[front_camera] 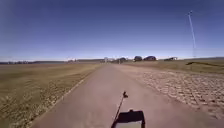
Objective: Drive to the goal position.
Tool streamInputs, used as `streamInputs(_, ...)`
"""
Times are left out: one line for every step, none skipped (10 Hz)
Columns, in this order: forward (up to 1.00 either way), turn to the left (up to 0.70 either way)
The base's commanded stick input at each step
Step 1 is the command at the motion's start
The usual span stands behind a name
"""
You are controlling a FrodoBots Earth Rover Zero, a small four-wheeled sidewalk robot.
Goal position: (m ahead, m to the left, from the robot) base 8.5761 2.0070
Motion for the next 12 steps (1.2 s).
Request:
streamInputs(1.00, 0.00)
streamInputs(1.00, 0.00)
streamInputs(1.00, 0.00)
streamInputs(1.00, 0.00)
streamInputs(1.00, 0.00)
streamInputs(1.00, 0.00)
streamInputs(1.00, 0.00)
streamInputs(1.00, 0.00)
streamInputs(1.00, 0.00)
streamInputs(1.00, 0.00)
streamInputs(1.00, 0.00)
streamInputs(1.00, 0.00)
